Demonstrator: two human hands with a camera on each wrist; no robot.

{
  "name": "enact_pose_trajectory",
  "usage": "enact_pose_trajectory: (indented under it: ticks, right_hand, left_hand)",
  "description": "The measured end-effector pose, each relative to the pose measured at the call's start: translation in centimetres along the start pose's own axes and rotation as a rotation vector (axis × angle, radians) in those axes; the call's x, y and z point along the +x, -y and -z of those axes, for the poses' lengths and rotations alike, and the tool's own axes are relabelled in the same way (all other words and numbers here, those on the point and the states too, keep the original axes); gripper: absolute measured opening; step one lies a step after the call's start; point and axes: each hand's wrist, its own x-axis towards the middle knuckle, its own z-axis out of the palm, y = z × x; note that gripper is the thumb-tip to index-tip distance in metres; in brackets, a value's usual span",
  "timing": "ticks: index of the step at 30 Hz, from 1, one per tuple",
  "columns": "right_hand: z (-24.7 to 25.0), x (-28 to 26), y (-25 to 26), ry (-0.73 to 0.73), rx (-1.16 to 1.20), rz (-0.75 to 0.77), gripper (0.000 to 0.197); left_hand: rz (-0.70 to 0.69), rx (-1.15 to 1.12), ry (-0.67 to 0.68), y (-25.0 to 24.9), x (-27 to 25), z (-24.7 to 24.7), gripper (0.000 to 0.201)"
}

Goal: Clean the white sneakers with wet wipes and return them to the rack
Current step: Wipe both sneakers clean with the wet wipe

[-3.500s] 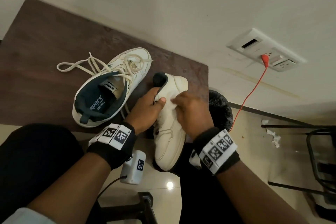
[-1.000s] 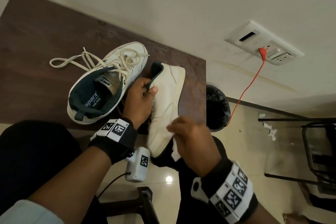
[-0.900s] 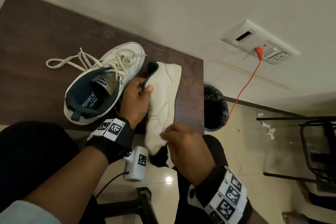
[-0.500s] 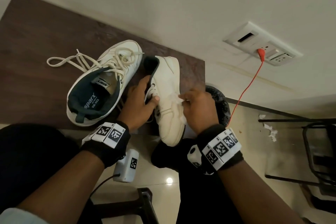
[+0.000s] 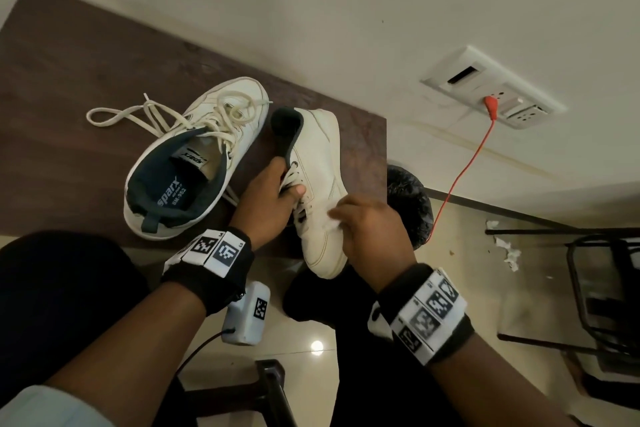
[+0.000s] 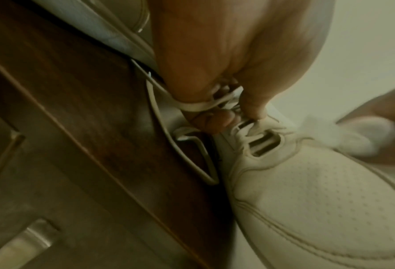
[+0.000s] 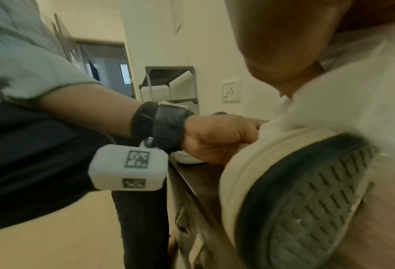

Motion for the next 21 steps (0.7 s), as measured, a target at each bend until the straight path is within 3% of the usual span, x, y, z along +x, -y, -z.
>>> enact_pose_trajectory:
  ticks: [7,12,17,19,21]
  right_hand:
    - [0.7,5.4,1.5,0.065,-0.076,-0.022,0.03]
    - [1.0,2.7,2.1,0.242,-0.151,0.068,0.028]
    - [0.6,-2.2,2.5,0.235,-0.14,0.149,0.017]
    - [0.4,-1.7,2.4,0.207,-0.119,0.15,0.014]
    - [0.0,0.1,2.4,0.079,-0.089,0.115,0.026]
  left_hand:
    - [-0.022,0.046,0.016,-0.2,-0.3,0.2,0.01]
    - [0.013,-0.009,0.0,-0.6,-0.3,-0.1,0.014]
    - [0.045,-0.02,-0.01,-0.5,-0.1,-0.8,0.014]
    - [0.038,-0.022,-0.006,-0.4,-0.1,-0.8,0.014]
    - [0.012,-0.022,-0.001,-0.5,-0.1,-0.7,0.015]
